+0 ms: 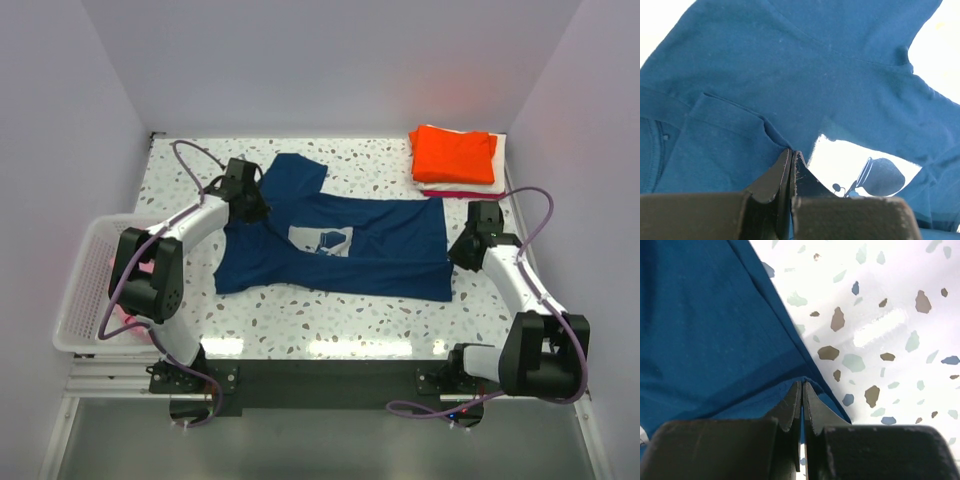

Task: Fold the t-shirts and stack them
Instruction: Fold the tshirt

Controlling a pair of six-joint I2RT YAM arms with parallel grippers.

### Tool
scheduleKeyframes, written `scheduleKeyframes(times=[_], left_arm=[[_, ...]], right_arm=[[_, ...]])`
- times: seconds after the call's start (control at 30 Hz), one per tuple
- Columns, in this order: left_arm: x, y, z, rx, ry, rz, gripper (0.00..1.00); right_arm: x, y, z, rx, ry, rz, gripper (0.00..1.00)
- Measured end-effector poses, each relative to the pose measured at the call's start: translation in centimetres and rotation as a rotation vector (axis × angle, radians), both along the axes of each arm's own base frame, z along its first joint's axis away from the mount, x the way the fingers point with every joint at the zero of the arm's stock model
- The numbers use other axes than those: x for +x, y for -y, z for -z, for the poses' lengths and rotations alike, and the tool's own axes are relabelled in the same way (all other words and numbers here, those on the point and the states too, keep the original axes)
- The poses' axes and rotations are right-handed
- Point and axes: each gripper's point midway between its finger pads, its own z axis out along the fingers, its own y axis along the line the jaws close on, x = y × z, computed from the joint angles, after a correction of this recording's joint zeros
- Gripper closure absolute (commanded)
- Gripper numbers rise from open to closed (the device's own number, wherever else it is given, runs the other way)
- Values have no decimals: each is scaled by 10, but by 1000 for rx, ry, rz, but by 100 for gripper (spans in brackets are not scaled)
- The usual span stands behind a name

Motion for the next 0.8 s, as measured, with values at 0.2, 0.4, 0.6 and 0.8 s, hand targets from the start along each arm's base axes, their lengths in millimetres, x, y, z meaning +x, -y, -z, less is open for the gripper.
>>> scheduleKeyframes(times=[0.2, 0.4, 0.6, 0.8], left_arm=[[1, -4, 0, -1, 0, -10, 100], [6, -6, -5, -8, 9, -16, 100], [20, 0, -11, -17, 32, 2, 100], [25, 0, -3, 8, 19, 36, 53]], right_arm=[[-16, 2, 13, 0, -55, 3, 100], [-19, 2, 20, 3, -78, 4, 100], [-19, 2, 35, 10, -131, 3, 97], [-10, 2, 35, 15, -129, 5, 55]])
